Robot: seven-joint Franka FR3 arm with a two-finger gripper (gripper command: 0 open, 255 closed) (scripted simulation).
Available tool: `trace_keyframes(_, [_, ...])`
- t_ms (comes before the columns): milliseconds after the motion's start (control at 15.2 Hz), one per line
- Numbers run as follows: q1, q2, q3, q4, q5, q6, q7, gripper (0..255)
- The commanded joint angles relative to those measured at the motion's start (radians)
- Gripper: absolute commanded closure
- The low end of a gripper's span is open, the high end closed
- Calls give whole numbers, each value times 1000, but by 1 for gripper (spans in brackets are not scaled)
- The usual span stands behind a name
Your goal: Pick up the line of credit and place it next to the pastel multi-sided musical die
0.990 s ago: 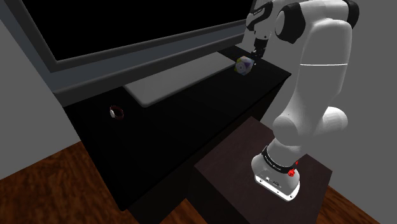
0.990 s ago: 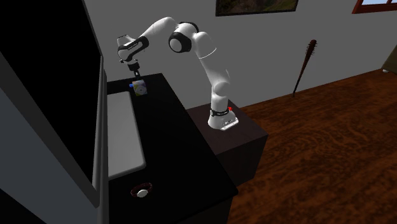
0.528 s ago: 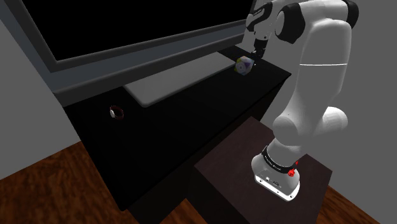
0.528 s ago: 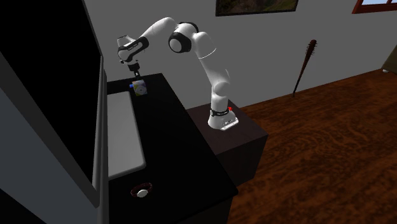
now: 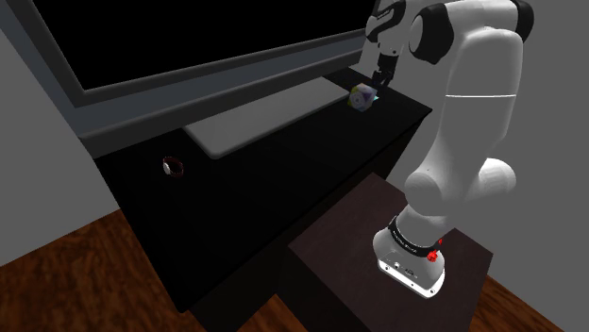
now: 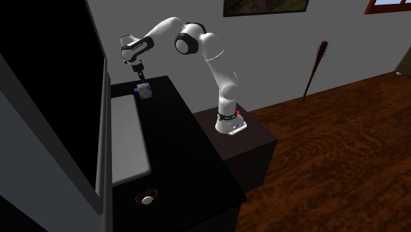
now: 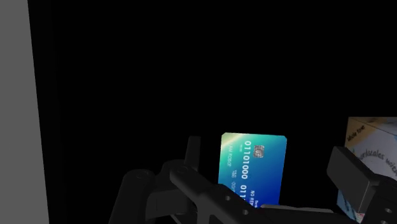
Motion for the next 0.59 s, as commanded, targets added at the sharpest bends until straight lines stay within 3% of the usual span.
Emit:
trace_keyframes(0, [0,-10,-3,52,-5,-62,4,0])
trace_keyframes(528, [-1,-12,-3,76,-7,-87,5,0])
